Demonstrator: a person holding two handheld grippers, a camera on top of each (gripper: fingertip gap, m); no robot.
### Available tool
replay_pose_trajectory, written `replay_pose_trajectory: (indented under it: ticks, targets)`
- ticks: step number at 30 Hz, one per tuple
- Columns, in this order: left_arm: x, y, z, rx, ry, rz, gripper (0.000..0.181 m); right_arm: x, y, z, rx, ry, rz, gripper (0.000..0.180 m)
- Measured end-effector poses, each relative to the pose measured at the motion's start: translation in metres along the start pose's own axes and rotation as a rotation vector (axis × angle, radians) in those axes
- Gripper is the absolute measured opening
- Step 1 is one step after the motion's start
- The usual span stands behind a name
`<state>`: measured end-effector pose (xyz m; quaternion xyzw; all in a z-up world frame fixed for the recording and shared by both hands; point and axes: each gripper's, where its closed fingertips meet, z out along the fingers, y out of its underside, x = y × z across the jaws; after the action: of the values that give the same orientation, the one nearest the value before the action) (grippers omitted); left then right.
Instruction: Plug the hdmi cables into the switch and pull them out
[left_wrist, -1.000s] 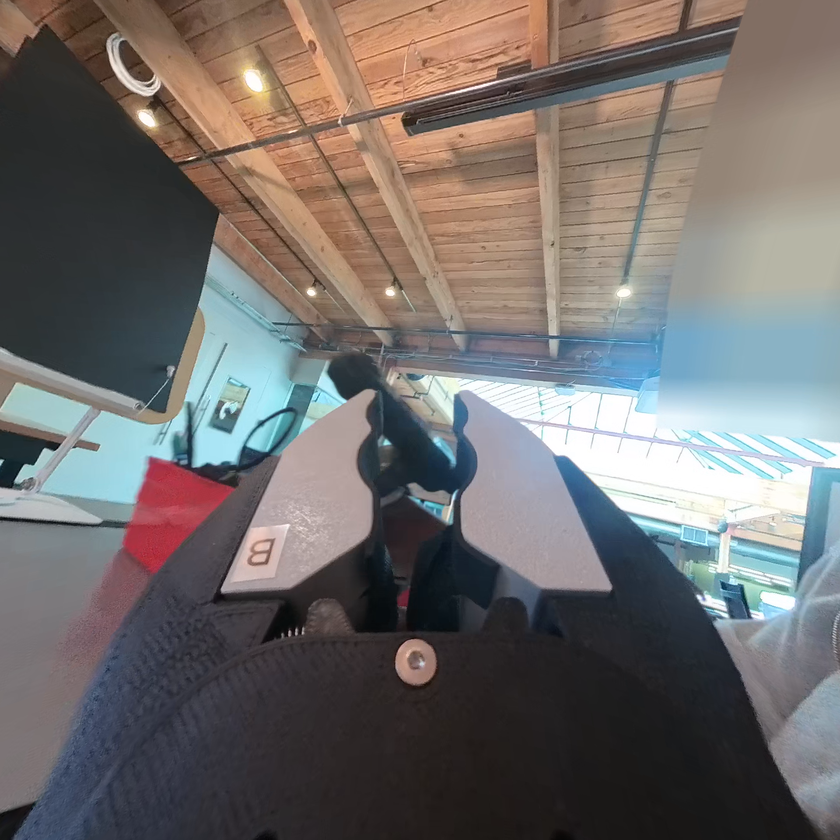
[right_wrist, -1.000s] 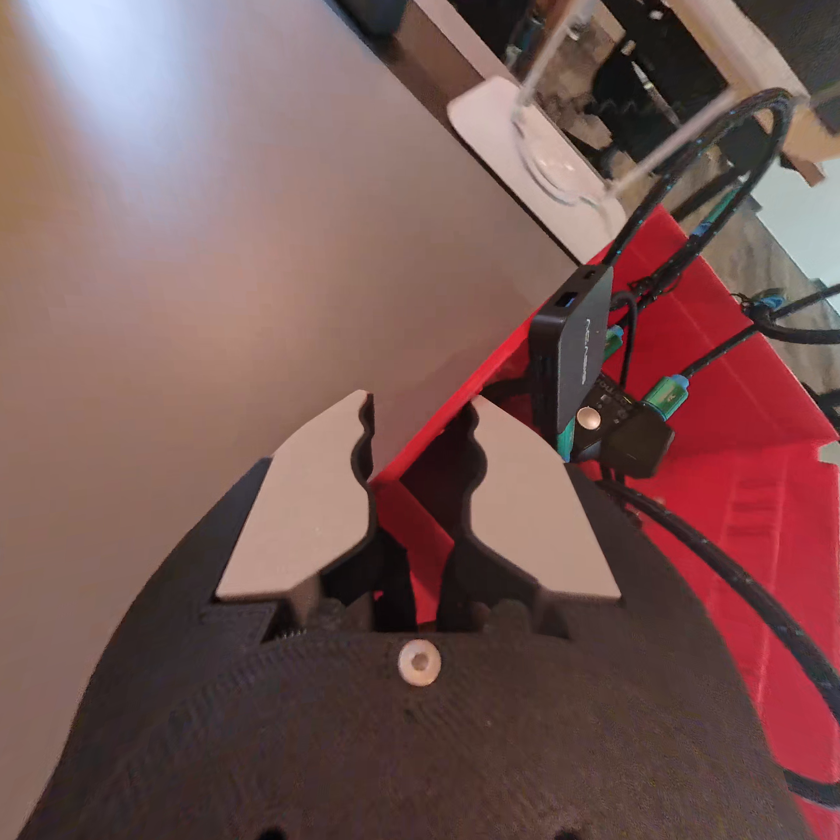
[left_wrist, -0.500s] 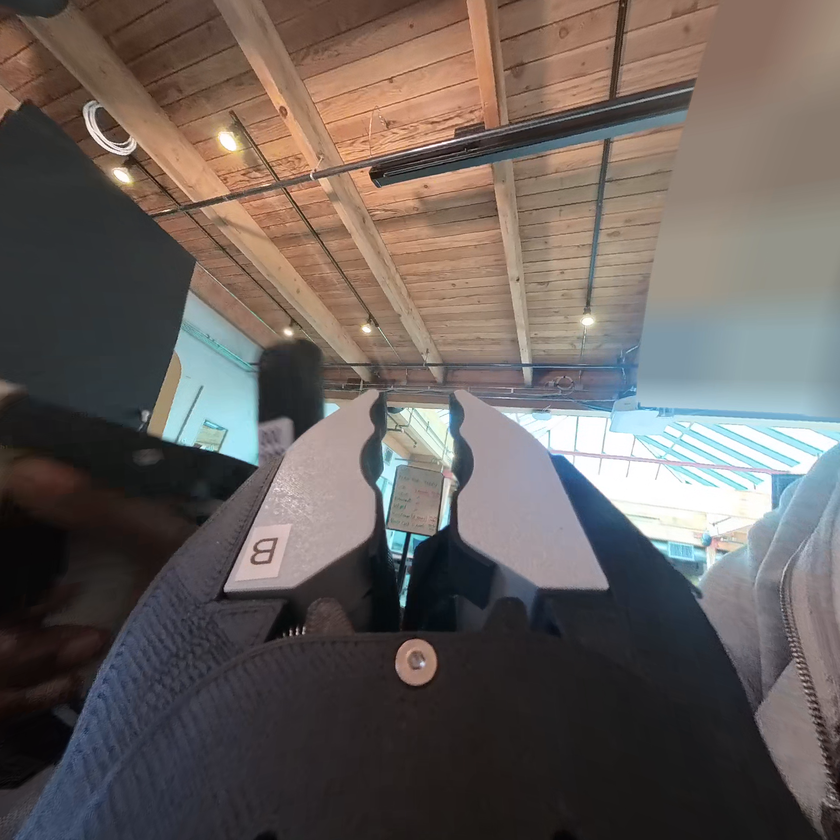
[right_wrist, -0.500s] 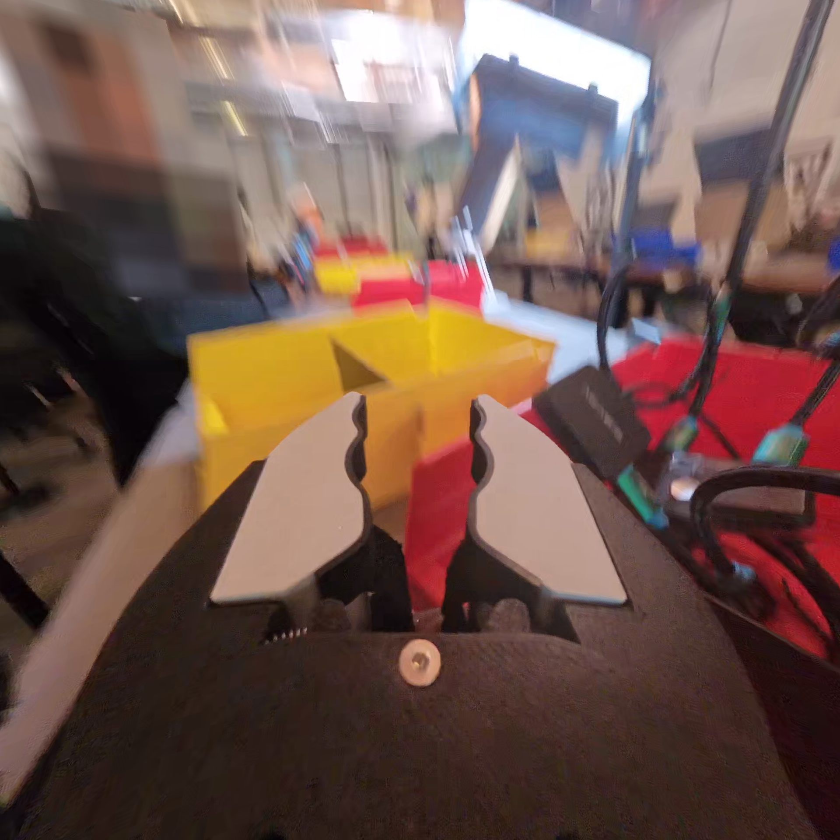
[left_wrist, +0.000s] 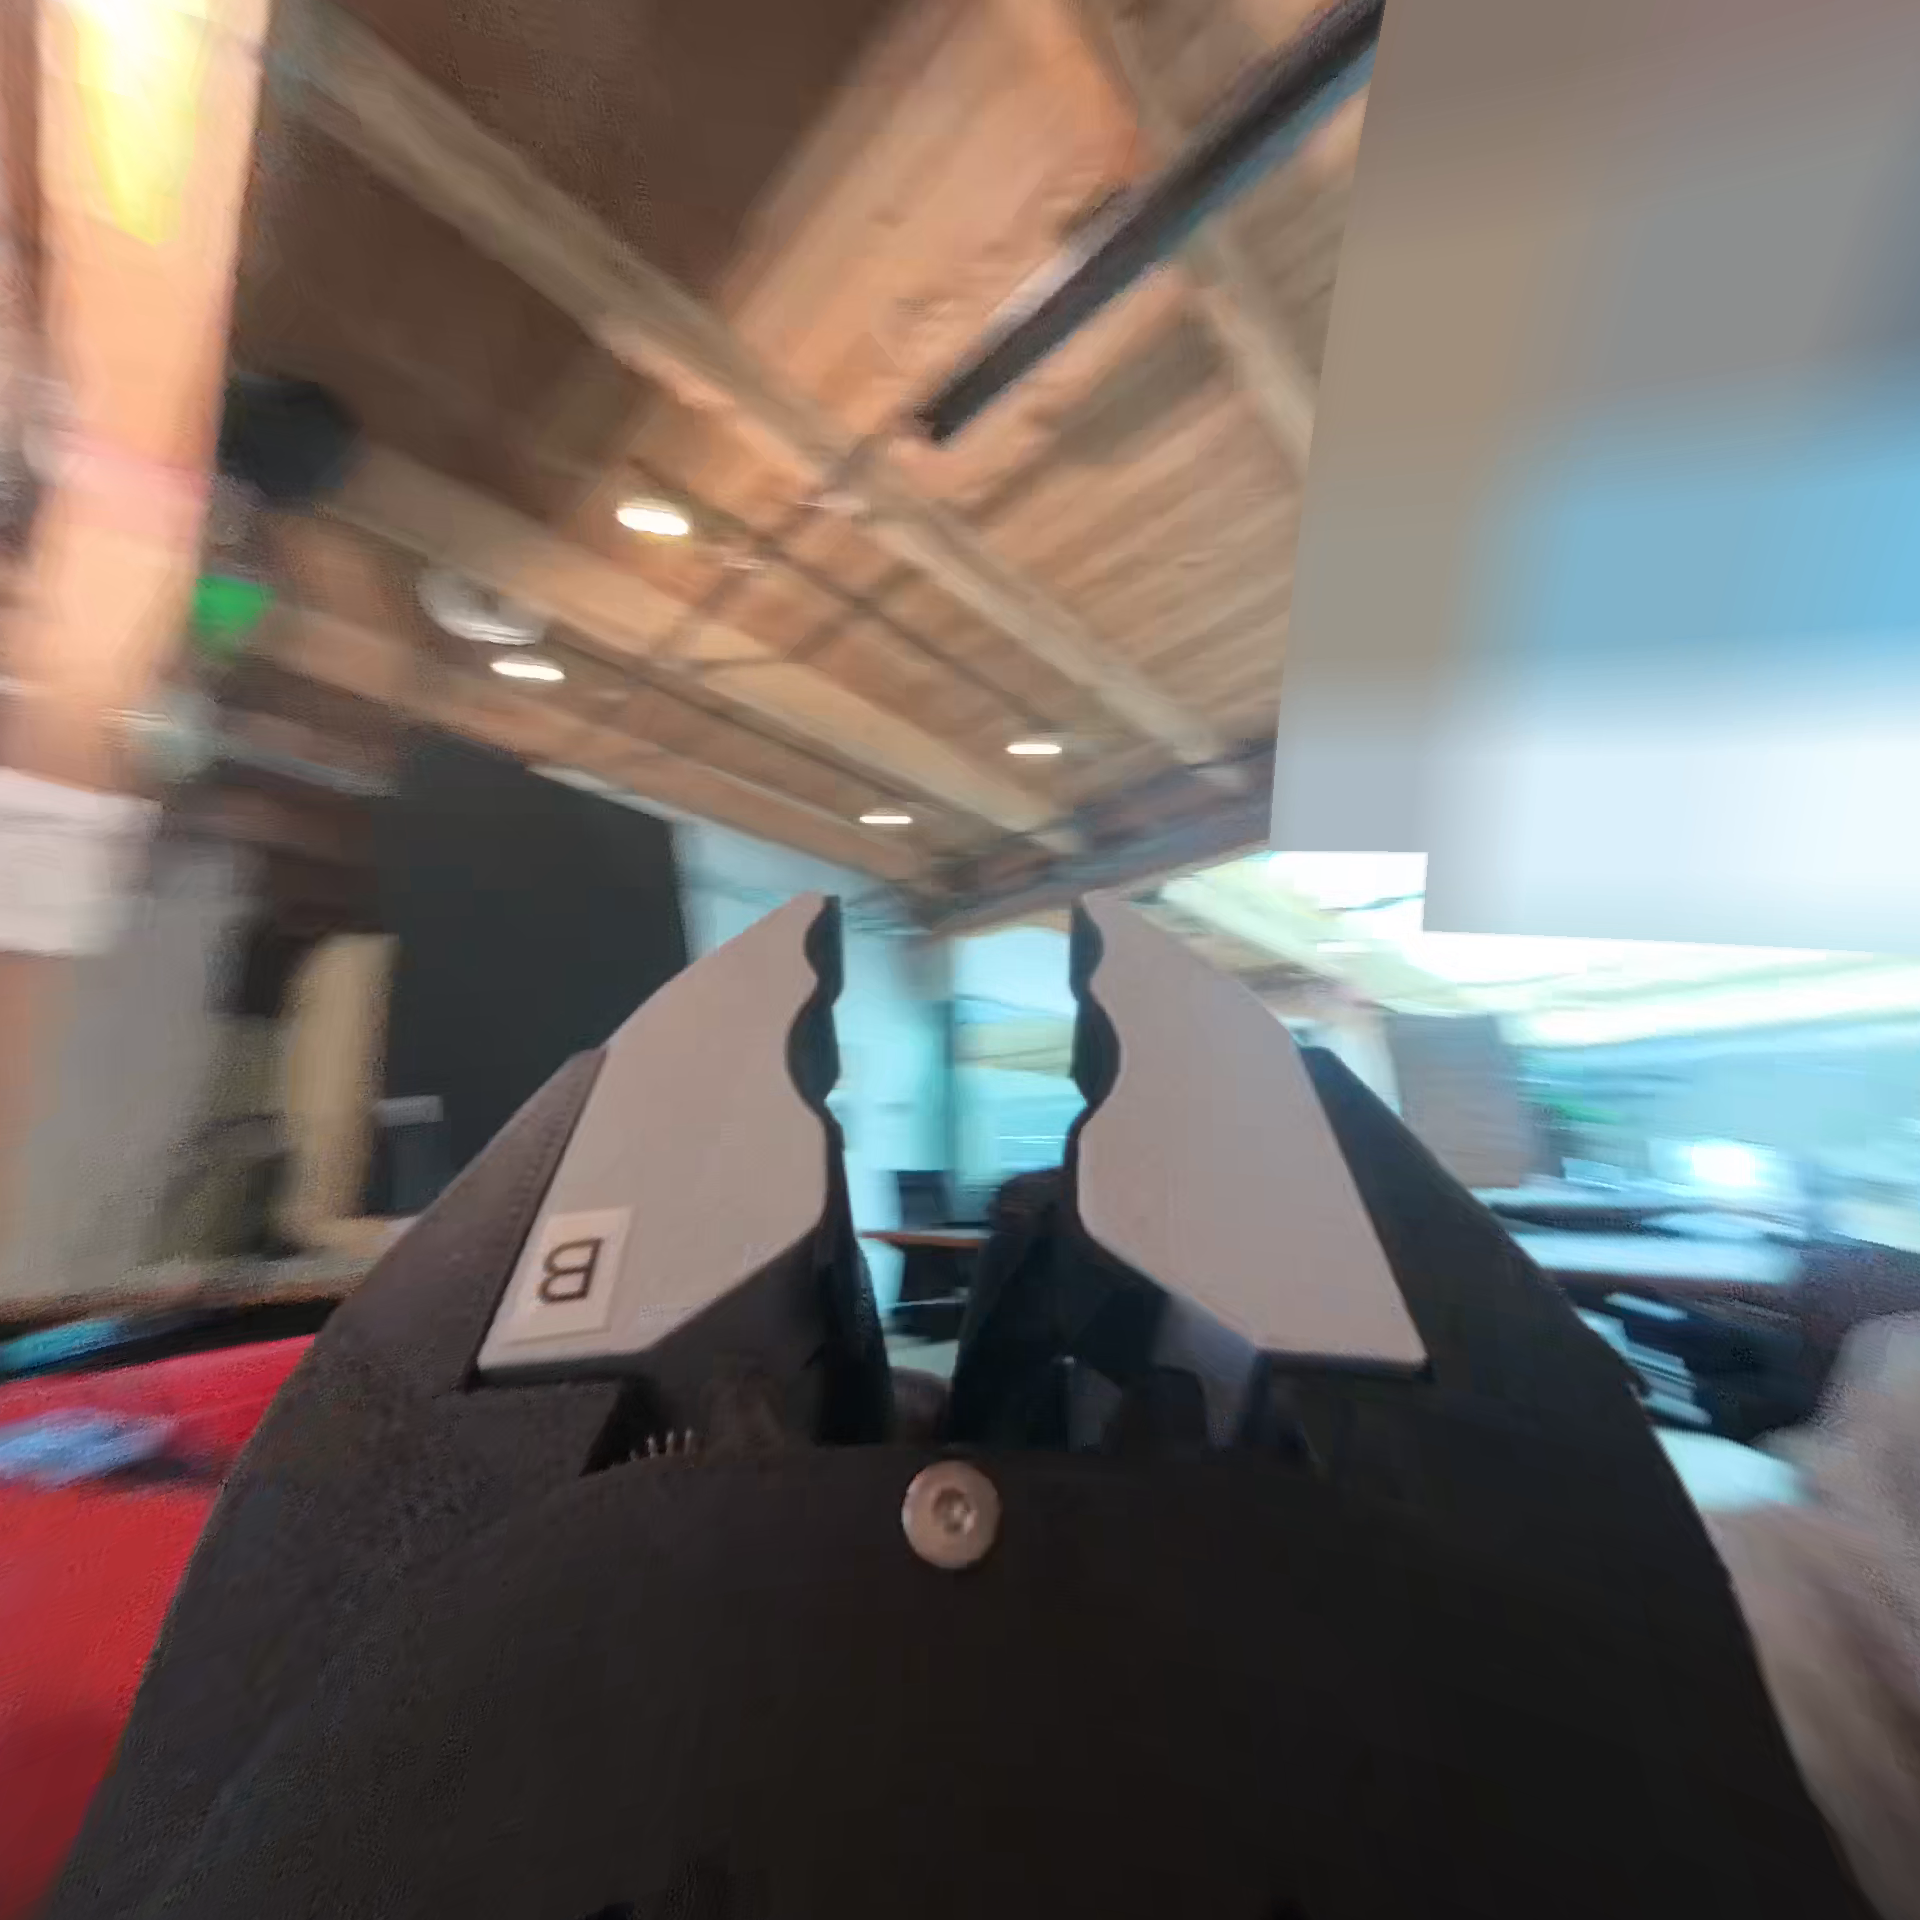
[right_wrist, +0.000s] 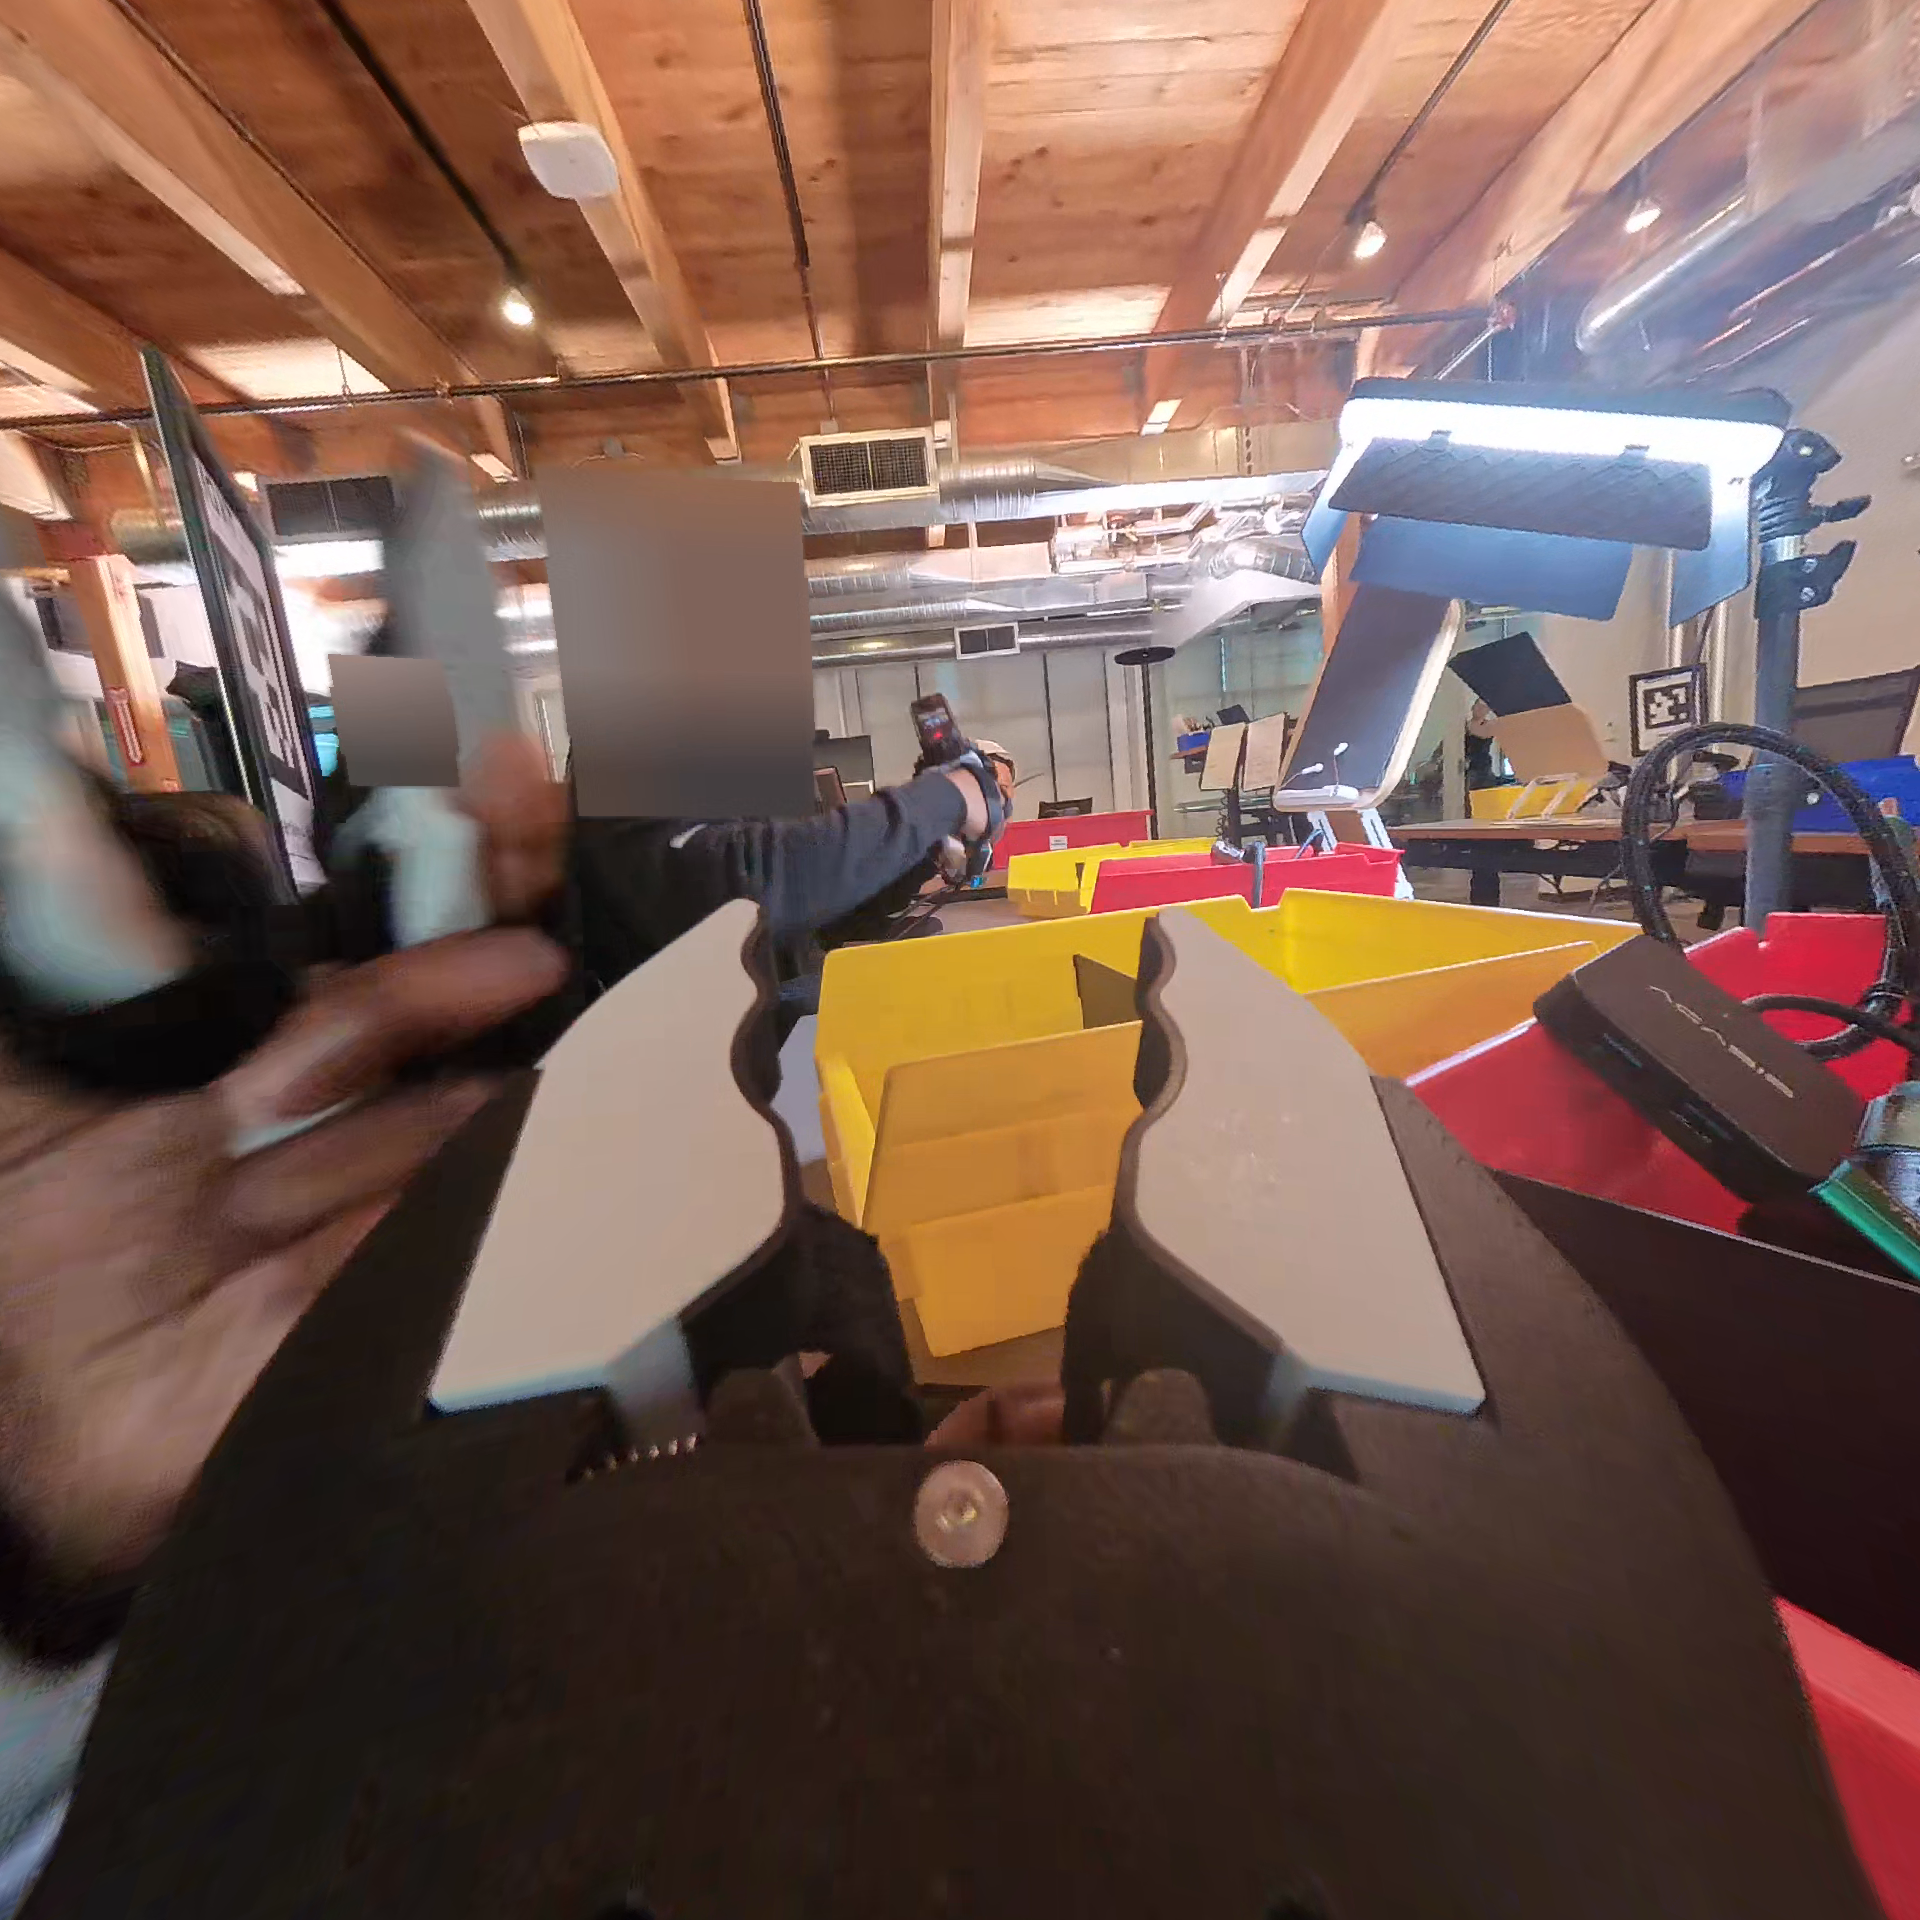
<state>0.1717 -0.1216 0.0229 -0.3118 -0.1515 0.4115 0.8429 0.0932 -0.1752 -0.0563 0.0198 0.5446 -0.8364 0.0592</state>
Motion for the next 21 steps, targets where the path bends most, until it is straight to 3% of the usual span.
replay_pose_trajectory:
  ticks: [3, 5, 8, 10, 16, 21]
  targets:
    - [-0.095, -0.040, -0.048, -0.069, -0.497, 0.230, 0.064, 0.000, 0.001, 0.000, -0.003, -0.001, 0.003, 0.067]
    - [-0.149, -0.051, -0.095, -0.239, -0.776, 0.366, 0.097, 0.001, 0.001, 0.000, -0.006, 0.002, 0.003, 0.066]
    - [-0.200, -0.055, -0.168, -0.548, -1.091, 0.499, 0.112, 0.002, 0.003, 0.001, -0.016, 0.012, -0.002, 0.066]
    - [-0.217, -0.053, -0.199, -0.656, -1.181, 0.516, 0.111, 0.001, 0.004, 0.001, -0.023, 0.013, -0.009, 0.065]
    - [-0.246, -0.019, -0.247, -0.916, -1.242, 0.380, 0.093, 0.003, 0.011, 0.005, -0.077, 0.050, -0.035, 0.063]
    - [-0.250, -0.011, -0.252, -0.954, -1.240, 0.275, 0.085, 0.018, 0.046, 0.018, -0.334, 0.191, -0.057, 0.067]
